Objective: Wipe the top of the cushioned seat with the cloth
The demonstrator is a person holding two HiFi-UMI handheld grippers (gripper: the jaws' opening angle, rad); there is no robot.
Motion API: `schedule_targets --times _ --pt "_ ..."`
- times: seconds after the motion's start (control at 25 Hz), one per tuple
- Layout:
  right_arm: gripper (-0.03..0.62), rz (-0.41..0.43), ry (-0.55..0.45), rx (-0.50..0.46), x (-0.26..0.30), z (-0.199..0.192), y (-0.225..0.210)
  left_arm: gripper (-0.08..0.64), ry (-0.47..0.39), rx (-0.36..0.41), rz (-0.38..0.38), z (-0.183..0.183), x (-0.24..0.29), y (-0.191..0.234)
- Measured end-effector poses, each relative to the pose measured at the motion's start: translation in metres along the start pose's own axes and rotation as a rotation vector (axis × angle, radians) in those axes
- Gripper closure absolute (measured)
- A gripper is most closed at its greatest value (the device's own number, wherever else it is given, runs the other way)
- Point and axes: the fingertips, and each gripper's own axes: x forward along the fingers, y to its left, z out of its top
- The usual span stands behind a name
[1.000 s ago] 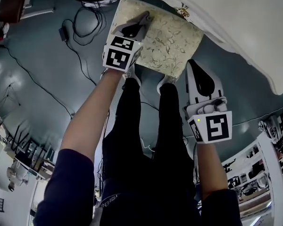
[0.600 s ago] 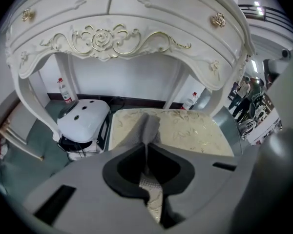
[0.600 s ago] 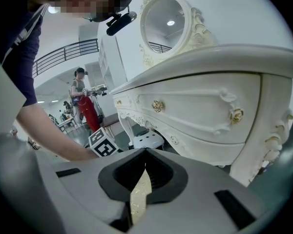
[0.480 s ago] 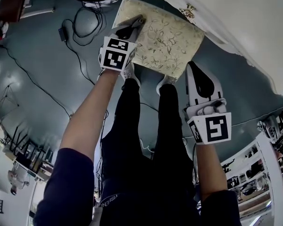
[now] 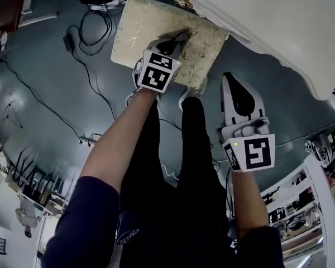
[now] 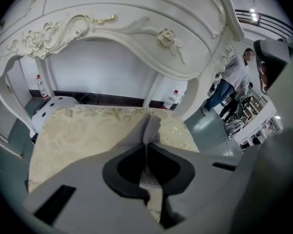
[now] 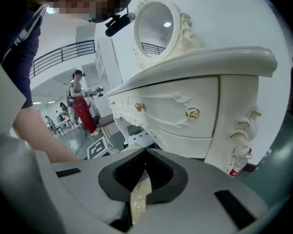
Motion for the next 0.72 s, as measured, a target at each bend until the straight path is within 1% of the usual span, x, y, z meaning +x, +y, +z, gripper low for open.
schedule_targets --times 0.2,0.4,0.6,0.72 --pt "0.572 0.0 0.002 0.003 -0.013 -0.007 -0.016 0.538 0.007 -0.005 -0.029 -0.001 0.018 -0.037" --pt "0.572 0.001 -0.004 0.008 -0.024 -0.009 -0.027 0.538 0.023 0.002 -0.074 -0.004 0.028 -0.076" --pt "0.572 0.001 -0.001 0.003 -0.028 -0.009 -0.03 0.538 0.033 -0.001 -0.109 -0.004 0.031 -0.094" --pt "0.572 0.004 0.0 -0.001 -0.025 -0.008 -0.026 0.538 0.023 0.001 -0.114 -0.003 0.028 -0.094"
